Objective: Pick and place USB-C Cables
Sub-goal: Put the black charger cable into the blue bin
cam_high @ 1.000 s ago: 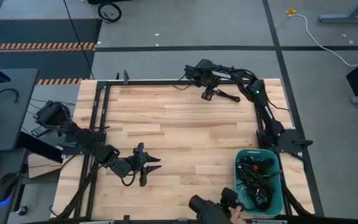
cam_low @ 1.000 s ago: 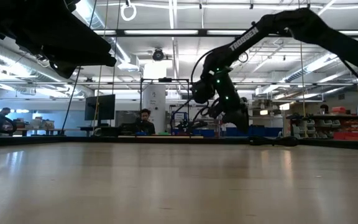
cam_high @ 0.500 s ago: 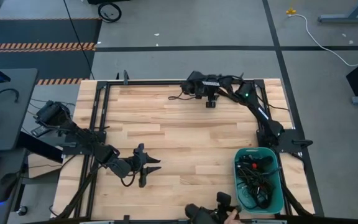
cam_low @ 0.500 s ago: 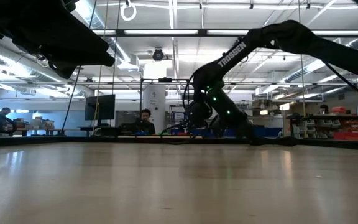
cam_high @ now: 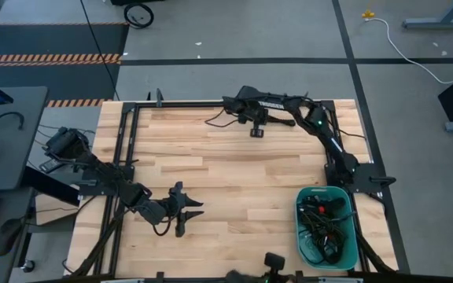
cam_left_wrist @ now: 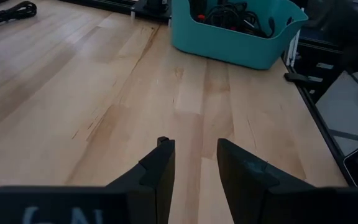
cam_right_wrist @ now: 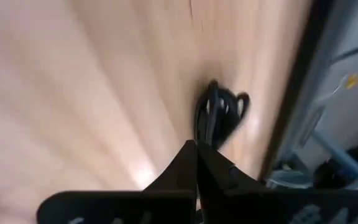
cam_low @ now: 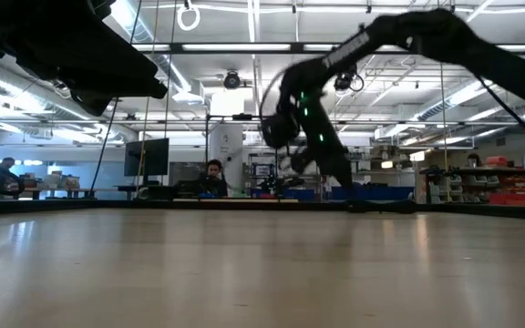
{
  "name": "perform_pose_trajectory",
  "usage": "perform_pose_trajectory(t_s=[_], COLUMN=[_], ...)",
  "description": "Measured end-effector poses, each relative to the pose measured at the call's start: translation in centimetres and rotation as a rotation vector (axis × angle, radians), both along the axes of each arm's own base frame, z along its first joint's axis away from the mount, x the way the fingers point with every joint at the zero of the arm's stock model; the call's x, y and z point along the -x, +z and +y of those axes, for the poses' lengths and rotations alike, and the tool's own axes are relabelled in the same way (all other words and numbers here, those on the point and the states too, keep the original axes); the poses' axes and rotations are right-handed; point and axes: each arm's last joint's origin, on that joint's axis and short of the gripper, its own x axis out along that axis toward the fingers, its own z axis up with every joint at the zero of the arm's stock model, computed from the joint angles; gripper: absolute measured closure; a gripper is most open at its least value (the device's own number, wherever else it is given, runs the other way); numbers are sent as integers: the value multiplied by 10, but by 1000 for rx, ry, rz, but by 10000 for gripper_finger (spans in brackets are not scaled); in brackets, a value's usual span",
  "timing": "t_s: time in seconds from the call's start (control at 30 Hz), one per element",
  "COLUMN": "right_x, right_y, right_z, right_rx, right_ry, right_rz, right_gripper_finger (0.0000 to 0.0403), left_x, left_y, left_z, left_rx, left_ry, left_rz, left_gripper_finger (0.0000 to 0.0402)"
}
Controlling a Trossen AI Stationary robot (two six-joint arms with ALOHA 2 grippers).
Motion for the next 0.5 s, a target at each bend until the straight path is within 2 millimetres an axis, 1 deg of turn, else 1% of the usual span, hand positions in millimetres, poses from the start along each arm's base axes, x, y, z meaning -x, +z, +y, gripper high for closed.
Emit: perform_pose_trajectory(t_s=[0.1, 0.17, 0.27, 0.37, 0.43, 0.5], right_x=[-9, -13, -12, -1, 12, 28], right_y=[39, 68, 110, 147, 168, 184], right_z=[32, 62, 111, 164, 200, 230], right_rx=[67, 109, 149, 155, 144, 136], right_ry=[64, 127, 202, 277, 321, 347], right_rz=[-93, -161, -288, -414, -497, -568], right_gripper_finger=[400, 400, 401, 401, 402, 402], left_x=[0, 1, 3, 5, 6, 8], left_y=[0, 0, 0, 0, 0, 0], left_z=[-1, -2, -4, -8, -9, -12], left_rx=[0, 0, 0, 0, 0, -3], left_ry=[-3, -8, -20, -34, -42, -43], left_rz=[0, 0, 1, 0, 0, -3], left_gripper_finger=[276, 276, 276, 276, 276, 276])
